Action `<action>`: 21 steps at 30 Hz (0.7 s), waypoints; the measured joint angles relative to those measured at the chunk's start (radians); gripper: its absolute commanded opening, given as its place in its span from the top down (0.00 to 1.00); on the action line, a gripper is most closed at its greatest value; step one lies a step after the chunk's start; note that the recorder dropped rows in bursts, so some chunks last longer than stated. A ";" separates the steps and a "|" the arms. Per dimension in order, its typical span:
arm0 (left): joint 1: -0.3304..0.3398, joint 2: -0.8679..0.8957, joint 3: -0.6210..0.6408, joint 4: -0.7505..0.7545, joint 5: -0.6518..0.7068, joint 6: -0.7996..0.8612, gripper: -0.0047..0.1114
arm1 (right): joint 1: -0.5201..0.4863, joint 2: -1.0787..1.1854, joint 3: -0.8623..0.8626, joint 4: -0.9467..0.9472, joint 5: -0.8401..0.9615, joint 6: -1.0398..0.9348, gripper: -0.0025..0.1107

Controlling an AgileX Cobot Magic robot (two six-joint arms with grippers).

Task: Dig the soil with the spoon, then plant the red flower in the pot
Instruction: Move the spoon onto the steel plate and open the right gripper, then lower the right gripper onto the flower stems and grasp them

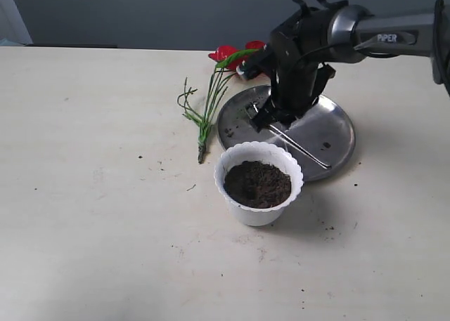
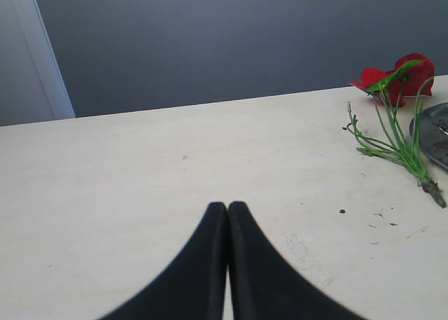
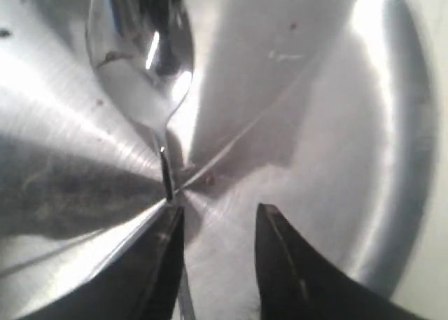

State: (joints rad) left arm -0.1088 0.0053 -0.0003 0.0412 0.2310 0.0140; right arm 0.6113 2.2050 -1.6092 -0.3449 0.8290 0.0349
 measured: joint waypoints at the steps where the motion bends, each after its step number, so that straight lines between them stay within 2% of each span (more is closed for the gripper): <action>1: 0.000 0.000 0.000 0.000 0.000 0.000 0.96 | 0.000 -0.018 -0.012 -0.001 0.000 0.010 0.65; 4: 0.000 0.000 0.000 0.000 0.000 0.000 0.96 | 0.000 -0.078 -0.062 0.042 -0.021 0.021 0.60; 8: 0.000 0.000 0.000 0.000 0.000 0.000 0.96 | 0.000 -0.132 -0.131 0.220 -0.079 0.027 0.52; 14: 0.000 0.000 0.000 0.000 0.000 0.000 0.96 | 0.000 -0.104 -0.221 0.418 -0.154 0.029 0.52; 21: 0.000 0.000 0.000 0.001 0.000 0.000 0.96 | 0.000 0.051 -0.323 0.511 -0.163 0.081 0.52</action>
State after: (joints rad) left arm -0.1088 0.0053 -0.0003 0.0421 0.2310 0.0140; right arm 0.6110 2.2555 -1.9325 0.1660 0.6664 0.1160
